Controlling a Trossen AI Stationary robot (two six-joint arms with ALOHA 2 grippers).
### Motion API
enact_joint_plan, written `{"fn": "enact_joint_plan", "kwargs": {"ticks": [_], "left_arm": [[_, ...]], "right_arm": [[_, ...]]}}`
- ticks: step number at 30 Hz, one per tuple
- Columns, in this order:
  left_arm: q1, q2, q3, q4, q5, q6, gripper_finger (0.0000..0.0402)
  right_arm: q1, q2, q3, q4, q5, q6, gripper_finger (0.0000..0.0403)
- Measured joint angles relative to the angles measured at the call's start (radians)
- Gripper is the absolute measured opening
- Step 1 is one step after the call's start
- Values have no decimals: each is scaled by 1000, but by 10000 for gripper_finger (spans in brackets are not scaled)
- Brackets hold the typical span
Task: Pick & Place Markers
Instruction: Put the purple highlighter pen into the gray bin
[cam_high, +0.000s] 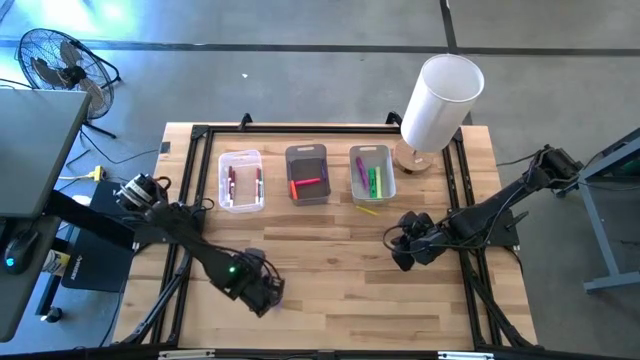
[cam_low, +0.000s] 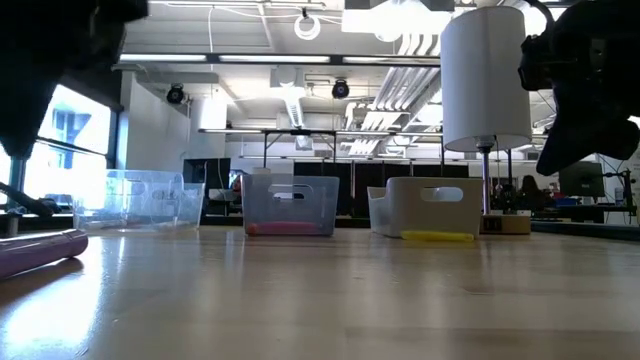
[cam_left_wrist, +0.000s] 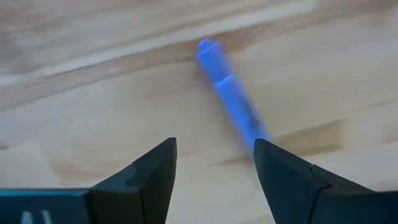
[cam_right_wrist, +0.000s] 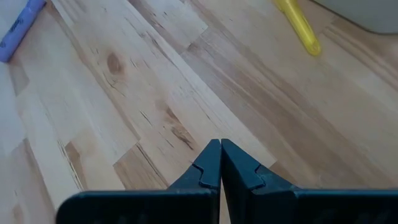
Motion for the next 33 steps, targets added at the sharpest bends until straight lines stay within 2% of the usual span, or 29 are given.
{"fn": "enact_joint_plan", "kwargs": {"ticks": [3,8,13,20,24,29,33], "left_arm": [[-7,4,40,-1,-64,-96,211],[19,73,66,0,-82,-230,211],[66,148,67,-13,13,-263,211],[135,224,68,23,93,-184,209],[171,238,70,45,157,-96,170],[229,239,69,80,209,14,56],[275,231,84,109,222,152,57]], "right_arm": [[0,0,0,-3,0,-34,0],[0,0,0,-4,0,-116,0],[0,0,0,-3,-40,-224,0],[0,0,0,-2,-76,-317,0],[0,0,0,1,-60,-339,0],[0,0,0,8,-33,-338,0],[-4,0,0,15,-30,-265,1]]}}
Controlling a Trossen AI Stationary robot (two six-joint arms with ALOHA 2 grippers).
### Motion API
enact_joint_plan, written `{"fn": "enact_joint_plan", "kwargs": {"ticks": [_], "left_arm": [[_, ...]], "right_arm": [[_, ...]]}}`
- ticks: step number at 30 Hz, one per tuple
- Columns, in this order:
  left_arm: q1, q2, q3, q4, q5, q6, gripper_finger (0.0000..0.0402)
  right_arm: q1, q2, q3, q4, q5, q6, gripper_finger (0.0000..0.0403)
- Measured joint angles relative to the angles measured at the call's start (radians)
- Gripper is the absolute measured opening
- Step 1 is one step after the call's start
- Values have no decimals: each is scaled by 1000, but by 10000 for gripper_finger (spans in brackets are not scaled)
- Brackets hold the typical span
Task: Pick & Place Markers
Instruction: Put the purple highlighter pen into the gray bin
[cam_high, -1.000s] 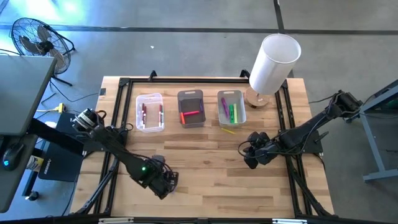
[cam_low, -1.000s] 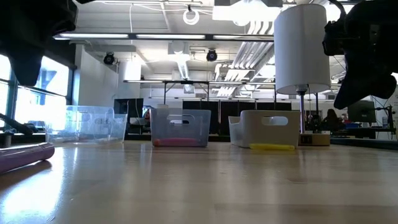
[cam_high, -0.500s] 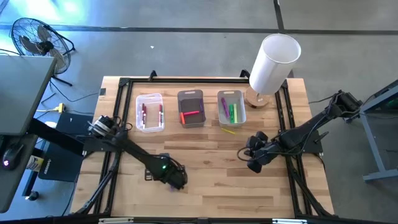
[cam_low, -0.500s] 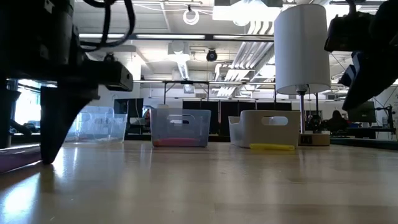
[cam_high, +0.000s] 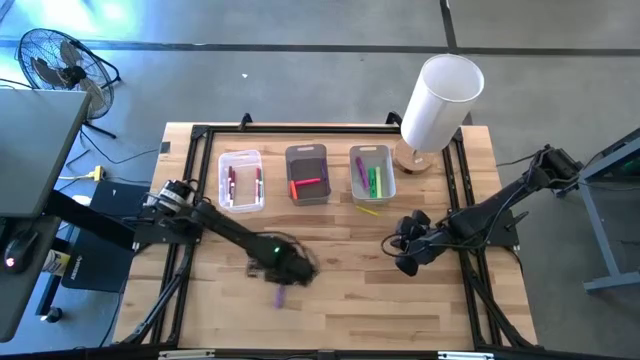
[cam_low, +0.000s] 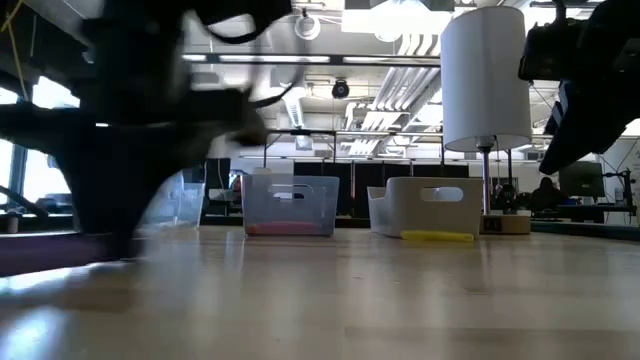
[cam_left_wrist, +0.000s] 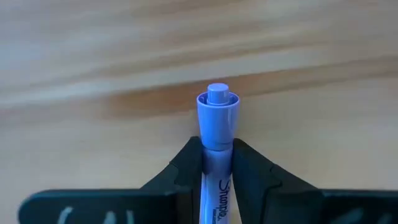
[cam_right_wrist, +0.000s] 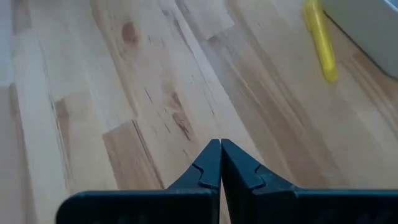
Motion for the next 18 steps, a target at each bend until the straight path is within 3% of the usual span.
{"fn": "enact_joint_plan", "kwargs": {"ticks": [3,6,14,18], "left_arm": [[42,-2,66,69,-97,113,57],[58,-29,161,62,-276,220,57],[94,-37,517,65,-682,699,57],[96,-39,631,102,-768,876,57]], "right_arm": [[-4,0,0,23,-10,24,5],[-3,-1,0,100,-13,-36,18],[-3,-71,0,378,-59,-235,71],[-2,-137,0,548,-71,-331,103]]}}
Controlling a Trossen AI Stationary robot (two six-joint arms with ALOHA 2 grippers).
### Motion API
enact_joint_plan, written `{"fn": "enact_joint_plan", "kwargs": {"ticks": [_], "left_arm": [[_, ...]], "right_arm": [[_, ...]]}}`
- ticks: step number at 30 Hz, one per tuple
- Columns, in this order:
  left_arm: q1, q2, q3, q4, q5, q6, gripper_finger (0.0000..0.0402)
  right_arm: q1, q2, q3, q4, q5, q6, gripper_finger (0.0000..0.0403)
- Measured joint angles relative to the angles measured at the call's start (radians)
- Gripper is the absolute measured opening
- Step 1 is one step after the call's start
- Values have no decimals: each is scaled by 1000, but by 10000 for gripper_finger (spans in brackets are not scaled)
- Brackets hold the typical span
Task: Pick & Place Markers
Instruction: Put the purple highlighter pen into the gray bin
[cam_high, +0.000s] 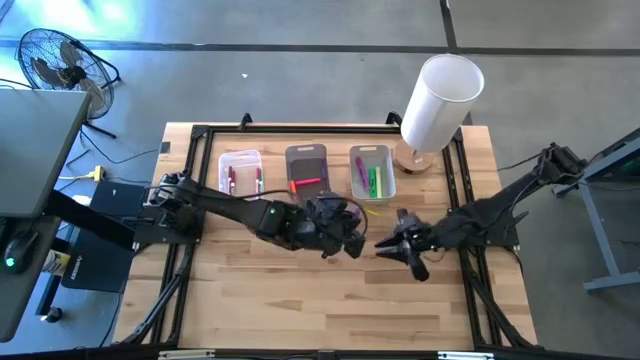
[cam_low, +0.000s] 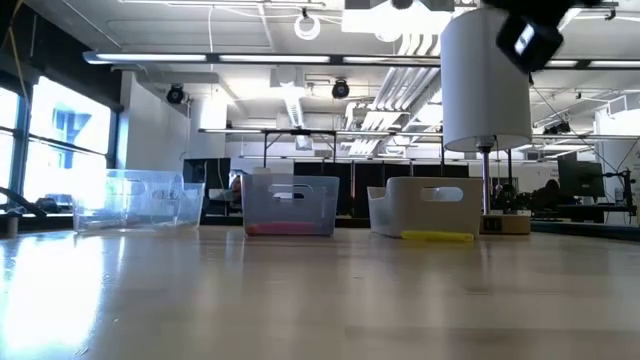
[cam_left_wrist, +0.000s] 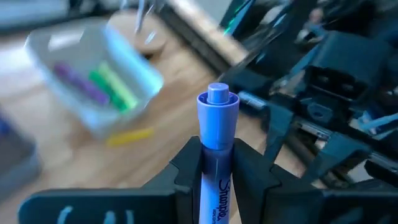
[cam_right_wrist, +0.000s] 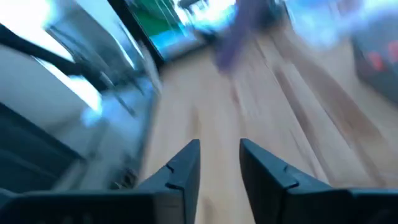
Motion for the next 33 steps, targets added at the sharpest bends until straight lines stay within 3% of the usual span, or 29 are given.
{"fn": "enact_joint_plan", "kwargs": {"ticks": [9,24,30,33], "left_arm": [[8,2,32,414,16,361,57],[24,8,32,455,82,341,57],[50,46,31,537,147,339,57],[63,62,32,531,190,315,57]], "right_arm": [[-1,-51,0,236,79,-194,162],[-1,-51,0,376,123,-327,173],[-40,-46,2,378,81,-317,150],[-54,-46,2,373,59,-317,114]]}}
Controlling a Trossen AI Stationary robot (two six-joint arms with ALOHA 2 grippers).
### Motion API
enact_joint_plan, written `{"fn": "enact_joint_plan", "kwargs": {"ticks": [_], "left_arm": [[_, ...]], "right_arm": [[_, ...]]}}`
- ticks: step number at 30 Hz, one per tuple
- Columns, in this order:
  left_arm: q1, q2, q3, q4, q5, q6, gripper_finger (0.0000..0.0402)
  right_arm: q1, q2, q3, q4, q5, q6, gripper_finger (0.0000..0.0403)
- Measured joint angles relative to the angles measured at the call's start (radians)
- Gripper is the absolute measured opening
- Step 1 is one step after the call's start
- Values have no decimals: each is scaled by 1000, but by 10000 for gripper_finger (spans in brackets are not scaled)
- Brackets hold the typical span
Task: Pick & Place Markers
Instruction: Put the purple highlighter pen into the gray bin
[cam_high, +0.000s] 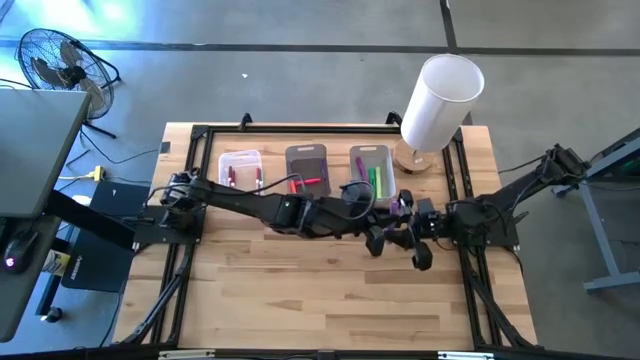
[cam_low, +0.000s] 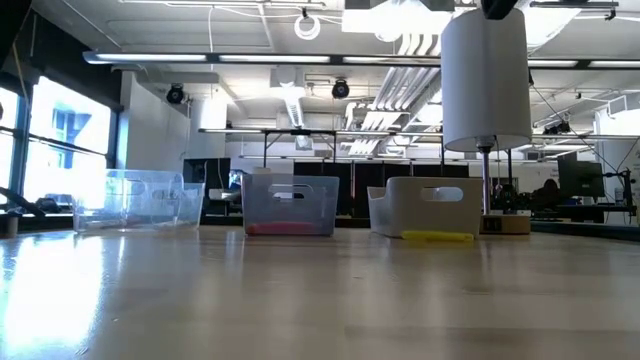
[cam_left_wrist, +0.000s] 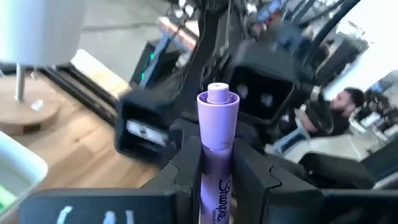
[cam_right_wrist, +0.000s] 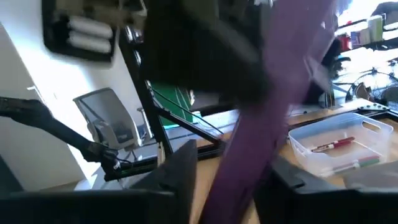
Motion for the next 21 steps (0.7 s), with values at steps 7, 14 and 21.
{"fn": "enact_joint_plan", "kwargs": {"ticks": [7,14,21], "left_arm": [[-2,0,-2,-32,24,39,74],[12,-1,-1,-86,11,19,195],[49,-52,0,-304,31,-8,258]], "right_arm": [[-10,-3,3,-72,-11,39,45],[-20,-2,2,-143,10,48,45],[-20,-2,2,-318,163,144,45]]}}
